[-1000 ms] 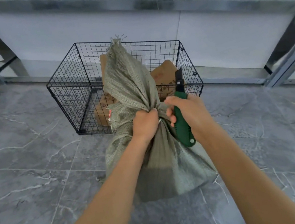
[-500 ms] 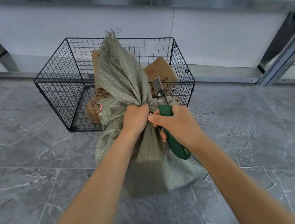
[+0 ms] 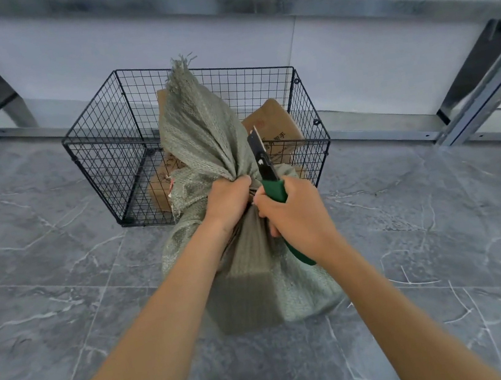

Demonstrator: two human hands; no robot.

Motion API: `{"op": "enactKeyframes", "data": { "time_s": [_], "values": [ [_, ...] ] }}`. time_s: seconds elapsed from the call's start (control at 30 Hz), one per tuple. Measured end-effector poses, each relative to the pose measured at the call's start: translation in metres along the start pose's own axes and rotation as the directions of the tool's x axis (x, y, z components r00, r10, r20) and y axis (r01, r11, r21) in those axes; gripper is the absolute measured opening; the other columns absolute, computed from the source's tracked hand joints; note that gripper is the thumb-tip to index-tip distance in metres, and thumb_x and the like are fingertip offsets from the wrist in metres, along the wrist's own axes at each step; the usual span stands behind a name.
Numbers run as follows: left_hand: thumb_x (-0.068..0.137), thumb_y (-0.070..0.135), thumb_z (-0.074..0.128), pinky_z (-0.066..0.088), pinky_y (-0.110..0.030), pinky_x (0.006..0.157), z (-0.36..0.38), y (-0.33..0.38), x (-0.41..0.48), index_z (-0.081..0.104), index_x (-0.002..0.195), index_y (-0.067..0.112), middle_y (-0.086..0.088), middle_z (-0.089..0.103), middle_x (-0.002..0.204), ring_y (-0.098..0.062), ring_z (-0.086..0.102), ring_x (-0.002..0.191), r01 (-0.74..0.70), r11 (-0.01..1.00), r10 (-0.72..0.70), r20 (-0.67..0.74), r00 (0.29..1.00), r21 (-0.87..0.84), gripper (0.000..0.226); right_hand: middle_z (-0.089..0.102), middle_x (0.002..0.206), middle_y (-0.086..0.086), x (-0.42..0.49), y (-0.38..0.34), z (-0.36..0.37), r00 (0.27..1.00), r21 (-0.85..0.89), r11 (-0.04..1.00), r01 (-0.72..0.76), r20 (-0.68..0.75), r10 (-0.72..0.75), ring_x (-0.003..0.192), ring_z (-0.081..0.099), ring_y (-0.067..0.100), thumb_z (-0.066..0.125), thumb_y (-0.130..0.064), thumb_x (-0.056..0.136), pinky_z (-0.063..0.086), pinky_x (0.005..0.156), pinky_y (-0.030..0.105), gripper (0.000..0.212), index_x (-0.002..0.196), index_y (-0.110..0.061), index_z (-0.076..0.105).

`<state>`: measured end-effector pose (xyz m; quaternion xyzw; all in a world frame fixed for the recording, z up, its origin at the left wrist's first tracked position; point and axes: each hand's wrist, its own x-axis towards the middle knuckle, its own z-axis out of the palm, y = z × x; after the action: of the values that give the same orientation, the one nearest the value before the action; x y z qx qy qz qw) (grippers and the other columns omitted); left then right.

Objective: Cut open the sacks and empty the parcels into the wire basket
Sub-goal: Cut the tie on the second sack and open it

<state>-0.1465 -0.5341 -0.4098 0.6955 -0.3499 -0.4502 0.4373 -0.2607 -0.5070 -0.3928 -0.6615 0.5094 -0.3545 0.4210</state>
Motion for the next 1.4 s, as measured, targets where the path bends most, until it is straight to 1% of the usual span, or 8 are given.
{"op": "enactKeyframes", "data": {
  "time_s": [0.13, 0.33, 0.57, 0.67, 0.73, 0.9, 1.03, 1.4],
  "values": [
    [0.09, 0.021, 0.054, 0.037, -0.024, 0.057, -0.005, 0.006, -0.004, 0.062, 0.098, 0.011, 0.003, 0.055, 0.074, -0.012, 0.053, 0.071, -0.003, 1.0, 0.004, 0.011, 1.0, -0.025, 0.015, 0.05, 0.048, 0.007, -0.002, -0.003, -0.007, 1.0, 0.037, 0.999, 0.002, 0.03, -0.003, 0.039, 0.044, 0.012, 0.055, -0.01, 0.088, 0.041, 0.05, 0.029, 0.024, 0.079, 0.012, 0.055],
    [0.084, 0.022, 0.058, 0.047, -0.034, 0.088, -0.018, 0.017, 0.001, 0.056, 0.089, 0.023, -0.003, 0.062, 0.098, -0.023, 0.057, 0.097, -0.143, 0.979, 0.148, -0.019, 0.989, 0.148, 0.005, 0.052, 0.047, -0.004, -0.006, -0.027, -0.025, 0.994, 0.128, 0.99, 0.054, 0.083, -0.065, 0.039, 0.046, 0.011, 0.058, -0.005, 0.088, 0.047, 0.051, 0.023, 0.017, 0.071, 0.0, 0.056],
    [0.089, 0.023, 0.06, 0.043, -0.027, 0.082, -0.04, 0.015, 0.003, 0.061, 0.112, 0.011, -0.003, 0.063, 0.102, -0.02, 0.061, 0.096, -0.068, 0.998, 0.068, -0.016, 0.998, -0.012, 0.026, 0.055, 0.057, 0.003, -0.002, -0.048, -0.063, 0.994, 0.317, 0.942, 0.107, -0.011, -0.109, 0.043, 0.046, 0.014, 0.059, -0.008, 0.088, 0.05, 0.056, 0.03, 0.022, 0.066, -0.012, 0.057],
    [0.091, 0.023, 0.059, 0.042, -0.02, 0.076, -0.035, 0.02, -0.004, 0.059, 0.118, 0.016, 0.004, 0.059, 0.1, -0.008, 0.056, 0.084, -0.145, 0.988, 0.145, 0.005, 0.989, -0.05, 0.028, 0.055, 0.057, 0.004, 0.0, -0.039, -0.068, 0.996, 0.324, 0.942, 0.084, -0.047, -0.073, 0.042, 0.046, 0.015, 0.059, -0.008, 0.088, 0.049, 0.054, 0.028, 0.022, 0.067, -0.011, 0.058],
    [0.092, 0.022, 0.059, 0.04, -0.021, 0.084, -0.03, 0.021, -0.006, 0.056, 0.126, 0.014, 0.006, 0.057, 0.106, -0.01, 0.056, 0.096, -0.2, 0.979, 0.2, 0.005, 0.98, -0.038, 0.036, 0.057, 0.061, 0.005, 0.002, -0.029, -0.074, 0.996, 0.339, 0.938, 0.067, -0.077, -0.044, 0.043, 0.046, 0.016, 0.06, -0.008, 0.088, 0.048, 0.053, 0.028, 0.022, 0.067, -0.012, 0.06],
    [0.09, 0.028, 0.062, 0.04, -0.03, 0.104, -0.011, 0.026, -0.014, 0.054, 0.132, 0.017, 0.005, 0.059, 0.127, -0.014, 0.054, 0.118, -0.311, 0.948, 0.303, 0.109, 0.947, 0.068, 0.044, 0.057, 0.062, 0.005, 0.004, 0.009, -0.097, 0.983, 0.509, 0.859, -0.051, -0.128, 0.135, 0.041, 0.044, 0.015, 0.059, -0.007, 0.089, 0.046, 0.048, 0.026, 0.02, 0.07, -0.011, 0.058],
    [0.095, 0.022, 0.055, 0.031, 0.002, 0.076, 0.016, 0.03, -0.022, 0.048, 0.136, 0.021, 0.019, 0.049, 0.111, 0.0, 0.044, 0.106, -0.394, 0.904, 0.352, 0.236, 0.906, 0.165, 0.042, 0.056, 0.06, 0.004, 0.002, 0.053, -0.112, 0.945, 0.618, 0.774, -0.138, -0.151, 0.29, 0.04, 0.043, 0.014, 0.058, -0.005, 0.09, 0.044, 0.046, 0.025, 0.017, 0.074, -0.009, 0.054],
    [0.092, 0.028, 0.056, 0.034, -0.023, 0.093, 0.067, 0.024, -0.011, 0.054, 0.131, 0.027, 0.015, 0.057, 0.117, -0.007, 0.05, 0.109, -0.382, 0.88, 0.284, 0.334, 0.899, 0.281, 0.039, 0.053, 0.053, 0.003, -0.055, 0.213, -0.142, 0.655, 0.834, 0.409, -0.37, -0.078, 0.752, 0.035, 0.044, 0.013, 0.054, -0.004, 0.088, 0.043, 0.04, 0.022, 0.015, 0.075, -0.008, 0.05]
  ]
}}
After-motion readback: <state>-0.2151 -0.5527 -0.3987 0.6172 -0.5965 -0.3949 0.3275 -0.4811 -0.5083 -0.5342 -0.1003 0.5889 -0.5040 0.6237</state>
